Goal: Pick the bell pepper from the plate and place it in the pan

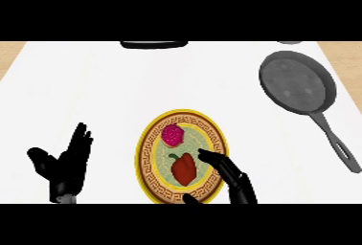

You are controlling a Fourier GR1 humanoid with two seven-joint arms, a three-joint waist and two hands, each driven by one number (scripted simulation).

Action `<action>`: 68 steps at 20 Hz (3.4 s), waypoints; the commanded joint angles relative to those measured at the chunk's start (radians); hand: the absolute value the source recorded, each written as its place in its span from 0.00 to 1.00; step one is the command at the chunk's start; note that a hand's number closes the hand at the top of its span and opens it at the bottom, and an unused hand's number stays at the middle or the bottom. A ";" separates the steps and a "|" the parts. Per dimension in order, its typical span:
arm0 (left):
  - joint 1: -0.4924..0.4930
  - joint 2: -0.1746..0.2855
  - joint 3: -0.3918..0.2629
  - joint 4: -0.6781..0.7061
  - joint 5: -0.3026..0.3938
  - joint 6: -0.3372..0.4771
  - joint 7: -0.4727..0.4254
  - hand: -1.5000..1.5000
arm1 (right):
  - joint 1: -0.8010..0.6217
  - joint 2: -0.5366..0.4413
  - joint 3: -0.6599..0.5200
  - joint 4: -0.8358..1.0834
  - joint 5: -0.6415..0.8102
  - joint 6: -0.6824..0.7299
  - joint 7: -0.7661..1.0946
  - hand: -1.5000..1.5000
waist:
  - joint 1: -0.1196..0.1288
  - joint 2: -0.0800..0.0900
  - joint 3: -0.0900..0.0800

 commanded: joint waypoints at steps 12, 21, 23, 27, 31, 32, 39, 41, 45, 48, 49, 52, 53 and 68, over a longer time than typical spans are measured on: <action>-0.008 -0.011 -0.014 0.007 0.017 -0.046 0.010 0.50 | -0.073 0.184 0.047 -0.176 0.777 0.243 0.803 0.00 | 0.040 0.017 -0.002; -0.045 -0.037 -0.025 0.031 -0.002 -0.020 0.013 0.50 | -0.330 0.186 -0.029 -0.027 0.663 0.850 1.091 0.00 | 0.064 0.025 -0.003; -0.011 -0.059 -0.053 0.022 -0.017 -0.016 -0.007 0.50 | -0.419 0.186 -0.037 -0.025 0.599 0.929 1.166 0.00 | 0.060 0.020 -0.001; -0.045 -0.048 -0.028 0.023 -0.007 -0.012 0.026 0.50 | -0.622 0.186 -0.058 0.073 0.428 0.927 1.232 0.00 | 0.056 0.019 0.000; -0.012 -0.032 -0.036 -0.004 -0.017 -0.024 0.023 0.50 | -0.631 0.186 -0.079 0.187 0.358 0.983 1.252 0.00 | 0.066 0.019 0.000; -0.065 -0.033 -0.015 0.028 -0.002 -0.023 0.040 0.50 | -0.567 0.186 -0.027 0.172 0.345 0.966 1.262 0.00 | 0.051 0.019 0.000; -0.004 -0.058 -0.027 0.050 -0.016 -0.032 -0.022 0.50 | -0.585 0.186 -0.093 0.214 0.231 1.048 1.221 0.00 | 0.042 0.018 0.000; -0.009 -0.071 -0.026 0.038 -0.035 0.005 -0.016 0.50 | -0.595 0.186 -0.060 0.240 0.251 0.998 1.229 0.00 | 0.043 0.018 0.000; -0.010 -0.016 0.028 0.036 0.002 -0.057 -0.008 0.50 | -0.566 0.185 -0.013 0.217 0.284 0.902 1.206 0.00 | 0.043 0.017 0.001; -0.020 -0.054 0.013 0.054 -0.006 -0.042 -0.017 0.50 | -0.549 0.186 -0.109 0.242 0.343 0.957 1.099 0.00 | 0.040 0.018 0.001; 0.017 -0.050 -0.013 -0.010 -0.020 -0.036 0.012 0.50 | -0.523 0.186 0.013 0.272 0.371 0.845 1.133 0.00 | 0.044 0.017 0.001; 0.000 -0.059 -0.007 0.015 -0.028 -0.025 0.014 0.50 | -0.473 0.186 0.015 0.119 0.384 0.923 1.208 0.00 | 0.038 0.016 0.001; -0.076 -0.042 0.021 0.060 -0.010 -0.035 0.050 0.50 | -0.539 0.186 -0.008 0.266 0.377 0.849 1.135 0.00 | 0.041 0.018 0.001; -0.033 -0.074 0.000 0.030 -0.046 -0.030 0.018 0.50 | -0.583 0.186 0.013 0.469 0.418 0.731 0.892 1.00 | 0.047 0.018 0.001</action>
